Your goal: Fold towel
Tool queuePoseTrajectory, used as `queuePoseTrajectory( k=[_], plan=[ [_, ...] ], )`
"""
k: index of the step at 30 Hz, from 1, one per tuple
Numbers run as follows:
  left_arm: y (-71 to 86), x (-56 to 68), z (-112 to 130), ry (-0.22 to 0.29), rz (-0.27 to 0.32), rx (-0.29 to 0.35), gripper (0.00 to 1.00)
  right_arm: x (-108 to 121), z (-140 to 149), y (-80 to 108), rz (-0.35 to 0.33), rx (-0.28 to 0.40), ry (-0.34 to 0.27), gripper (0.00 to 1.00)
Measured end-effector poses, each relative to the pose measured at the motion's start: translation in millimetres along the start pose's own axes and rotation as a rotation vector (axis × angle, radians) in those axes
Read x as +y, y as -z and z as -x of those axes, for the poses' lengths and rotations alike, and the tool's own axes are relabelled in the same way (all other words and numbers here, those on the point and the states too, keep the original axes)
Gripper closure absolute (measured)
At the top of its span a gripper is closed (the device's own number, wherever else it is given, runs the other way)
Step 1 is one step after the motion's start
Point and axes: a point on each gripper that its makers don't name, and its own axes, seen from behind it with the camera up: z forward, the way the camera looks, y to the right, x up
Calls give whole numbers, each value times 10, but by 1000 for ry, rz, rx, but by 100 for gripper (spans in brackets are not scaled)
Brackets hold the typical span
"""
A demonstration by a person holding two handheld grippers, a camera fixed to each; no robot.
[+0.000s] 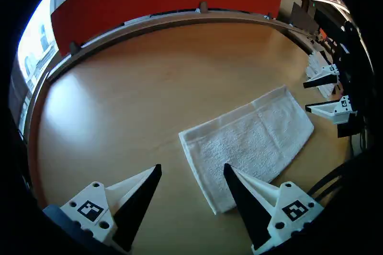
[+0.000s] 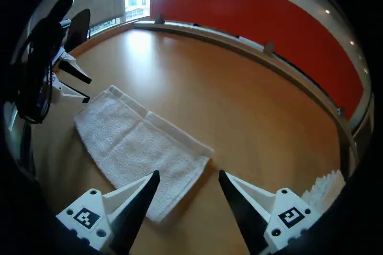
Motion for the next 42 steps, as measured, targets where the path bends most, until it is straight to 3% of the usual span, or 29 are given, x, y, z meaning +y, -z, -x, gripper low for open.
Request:
queuePoseTrajectory(
  k=[14,26,32,42],
  plan=[
    [182,135,343,43,-5,-17,4,-136,253,269,6,-6,-36,5],
    [226,133,449,73,-17,-14,4,-178,302,304,6,-2,-66,5],
    [276,102,503,84,-35,-7,4,-213,289,293,-13,-3,-37,5],
    [451,25,636,148,-76,29,4,-295,302,278,-57,-16,35,4]
  ],
)
